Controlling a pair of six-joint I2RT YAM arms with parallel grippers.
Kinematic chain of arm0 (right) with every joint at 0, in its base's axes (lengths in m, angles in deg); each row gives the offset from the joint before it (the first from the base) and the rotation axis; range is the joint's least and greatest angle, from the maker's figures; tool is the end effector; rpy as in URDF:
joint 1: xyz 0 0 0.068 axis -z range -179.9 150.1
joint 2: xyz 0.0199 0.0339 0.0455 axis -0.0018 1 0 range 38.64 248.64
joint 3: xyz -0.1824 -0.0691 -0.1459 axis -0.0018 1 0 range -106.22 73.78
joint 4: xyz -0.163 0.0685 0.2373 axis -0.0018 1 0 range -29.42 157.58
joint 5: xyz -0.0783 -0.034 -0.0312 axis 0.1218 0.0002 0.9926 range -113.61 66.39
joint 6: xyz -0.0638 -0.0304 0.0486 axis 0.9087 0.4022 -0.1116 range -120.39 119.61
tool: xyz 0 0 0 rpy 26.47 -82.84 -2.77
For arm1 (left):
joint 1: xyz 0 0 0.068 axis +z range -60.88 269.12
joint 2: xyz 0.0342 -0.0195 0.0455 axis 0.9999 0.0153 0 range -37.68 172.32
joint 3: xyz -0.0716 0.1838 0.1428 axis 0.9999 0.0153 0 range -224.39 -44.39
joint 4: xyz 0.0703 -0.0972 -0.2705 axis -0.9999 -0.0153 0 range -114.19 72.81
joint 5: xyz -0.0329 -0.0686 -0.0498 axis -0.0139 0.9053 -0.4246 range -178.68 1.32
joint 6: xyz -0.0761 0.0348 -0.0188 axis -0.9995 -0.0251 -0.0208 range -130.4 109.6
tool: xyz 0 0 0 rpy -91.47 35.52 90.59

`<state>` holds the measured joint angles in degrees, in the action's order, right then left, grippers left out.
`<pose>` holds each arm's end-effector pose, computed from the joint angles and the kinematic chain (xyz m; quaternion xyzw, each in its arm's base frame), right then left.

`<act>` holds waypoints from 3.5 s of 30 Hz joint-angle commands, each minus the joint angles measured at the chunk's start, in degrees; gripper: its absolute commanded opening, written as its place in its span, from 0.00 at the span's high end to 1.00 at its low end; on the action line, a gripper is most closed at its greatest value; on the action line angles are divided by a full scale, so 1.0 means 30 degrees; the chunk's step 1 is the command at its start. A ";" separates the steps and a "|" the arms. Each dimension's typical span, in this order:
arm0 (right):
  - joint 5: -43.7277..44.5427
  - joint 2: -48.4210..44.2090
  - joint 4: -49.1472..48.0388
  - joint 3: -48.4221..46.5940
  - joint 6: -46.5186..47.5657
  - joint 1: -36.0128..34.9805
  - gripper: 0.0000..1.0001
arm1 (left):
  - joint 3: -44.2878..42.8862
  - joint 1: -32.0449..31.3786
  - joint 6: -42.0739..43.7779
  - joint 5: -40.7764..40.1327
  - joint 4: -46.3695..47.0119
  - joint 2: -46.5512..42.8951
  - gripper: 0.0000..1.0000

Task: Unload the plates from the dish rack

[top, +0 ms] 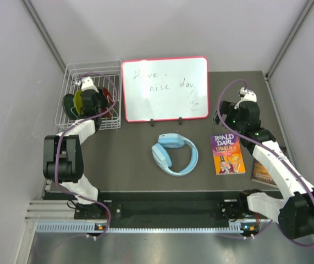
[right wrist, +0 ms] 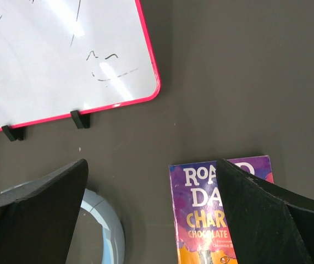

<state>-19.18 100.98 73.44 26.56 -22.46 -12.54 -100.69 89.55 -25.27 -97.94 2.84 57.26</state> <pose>0.3241 0.0667 0.2350 0.0903 0.8519 0.1219 0.5013 0.4382 0.0154 0.1699 -0.1545 0.7960 -0.0081 0.5852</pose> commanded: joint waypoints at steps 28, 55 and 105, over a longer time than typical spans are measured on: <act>0.0751 -0.2002 0.1220 -0.0168 0.0412 -0.0150 0.00 | -0.2679 -0.5445 0.7300 -1.1386 0.2113 -0.0617 1.00; -0.5654 -0.2648 -0.1616 0.0827 -0.1867 -0.0150 0.00 | -0.3738 -0.5503 -0.1541 0.0292 -0.7469 -0.7181 1.00; -1.2792 0.2609 -1.6205 0.4521 -0.8182 -0.0799 1.00 | 0.0864 -1.0074 -0.8318 1.1292 0.0446 -0.3988 0.31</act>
<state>-61.13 117.92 16.70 41.45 -52.55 -17.59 -95.83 60.35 -53.77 -63.43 2.27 45.72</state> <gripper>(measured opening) 0.082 0.555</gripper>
